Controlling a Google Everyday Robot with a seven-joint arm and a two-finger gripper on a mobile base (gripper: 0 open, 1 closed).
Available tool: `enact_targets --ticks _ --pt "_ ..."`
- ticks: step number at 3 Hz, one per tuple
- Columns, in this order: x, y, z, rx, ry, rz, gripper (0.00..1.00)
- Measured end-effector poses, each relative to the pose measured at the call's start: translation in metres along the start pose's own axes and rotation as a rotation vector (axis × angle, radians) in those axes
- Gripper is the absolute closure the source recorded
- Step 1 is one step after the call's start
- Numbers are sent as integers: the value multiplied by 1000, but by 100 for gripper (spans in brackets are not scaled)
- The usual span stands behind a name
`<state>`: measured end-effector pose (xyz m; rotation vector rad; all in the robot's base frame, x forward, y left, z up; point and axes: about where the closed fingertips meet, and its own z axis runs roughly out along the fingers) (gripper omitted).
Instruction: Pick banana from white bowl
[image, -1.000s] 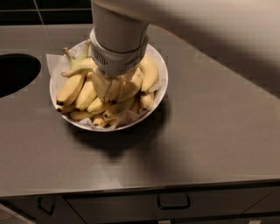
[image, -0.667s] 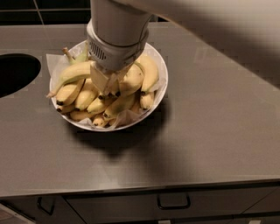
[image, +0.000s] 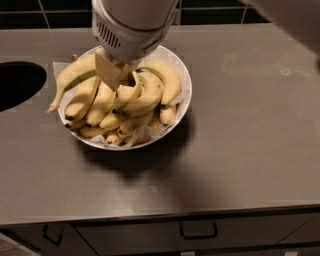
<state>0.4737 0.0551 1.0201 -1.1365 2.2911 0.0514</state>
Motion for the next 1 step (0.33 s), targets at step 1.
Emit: enact_targets --ticks 1 --pt "-4 4 -11 8 -18 -8 100"
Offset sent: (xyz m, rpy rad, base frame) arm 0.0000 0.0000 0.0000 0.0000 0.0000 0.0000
